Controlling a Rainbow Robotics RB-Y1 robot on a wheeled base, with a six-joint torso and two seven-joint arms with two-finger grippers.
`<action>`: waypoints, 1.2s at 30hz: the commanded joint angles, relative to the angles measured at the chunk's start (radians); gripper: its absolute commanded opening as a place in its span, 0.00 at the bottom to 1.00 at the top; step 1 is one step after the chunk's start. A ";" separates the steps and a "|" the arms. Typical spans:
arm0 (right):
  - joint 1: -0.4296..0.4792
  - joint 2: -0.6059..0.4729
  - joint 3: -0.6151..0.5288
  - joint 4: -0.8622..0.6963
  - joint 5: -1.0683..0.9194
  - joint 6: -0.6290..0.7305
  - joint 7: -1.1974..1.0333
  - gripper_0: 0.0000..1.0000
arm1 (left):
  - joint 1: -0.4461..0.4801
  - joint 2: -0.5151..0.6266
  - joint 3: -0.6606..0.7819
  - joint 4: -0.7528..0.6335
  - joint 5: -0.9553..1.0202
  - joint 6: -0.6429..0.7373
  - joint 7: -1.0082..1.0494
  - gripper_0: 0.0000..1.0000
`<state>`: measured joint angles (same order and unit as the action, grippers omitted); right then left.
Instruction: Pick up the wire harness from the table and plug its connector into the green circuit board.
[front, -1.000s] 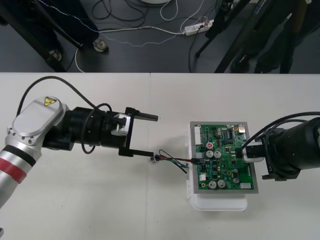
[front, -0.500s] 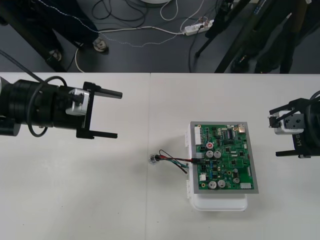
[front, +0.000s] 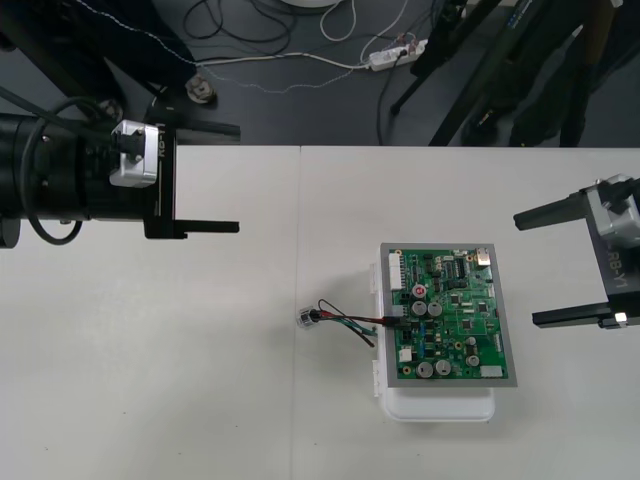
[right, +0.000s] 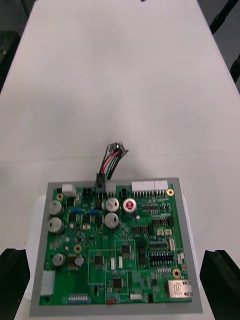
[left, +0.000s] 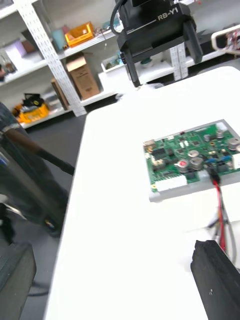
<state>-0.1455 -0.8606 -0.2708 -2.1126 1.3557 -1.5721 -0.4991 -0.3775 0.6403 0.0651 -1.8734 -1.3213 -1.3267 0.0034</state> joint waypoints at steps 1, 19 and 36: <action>-0.045 0.058 -0.073 0.002 -0.049 0.001 -0.019 1.00 | -0.037 -0.053 0.088 -0.095 -0.047 -0.103 0.153 0.91; -0.020 0.170 -0.134 0.000 -0.274 0.001 -0.124 1.00 | -0.066 -0.062 0.159 -0.265 -0.072 -0.172 0.236 0.91; -0.019 0.115 -0.146 -0.001 -0.280 0.001 -0.098 1.00 | -0.055 -0.062 0.191 -0.179 -0.029 -0.244 0.271 0.92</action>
<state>-0.1605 -0.7095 -0.3815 -2.1109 1.0851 -1.5722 -0.6173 -0.4055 0.5926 0.2258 -2.0888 -1.3840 -1.5334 0.2735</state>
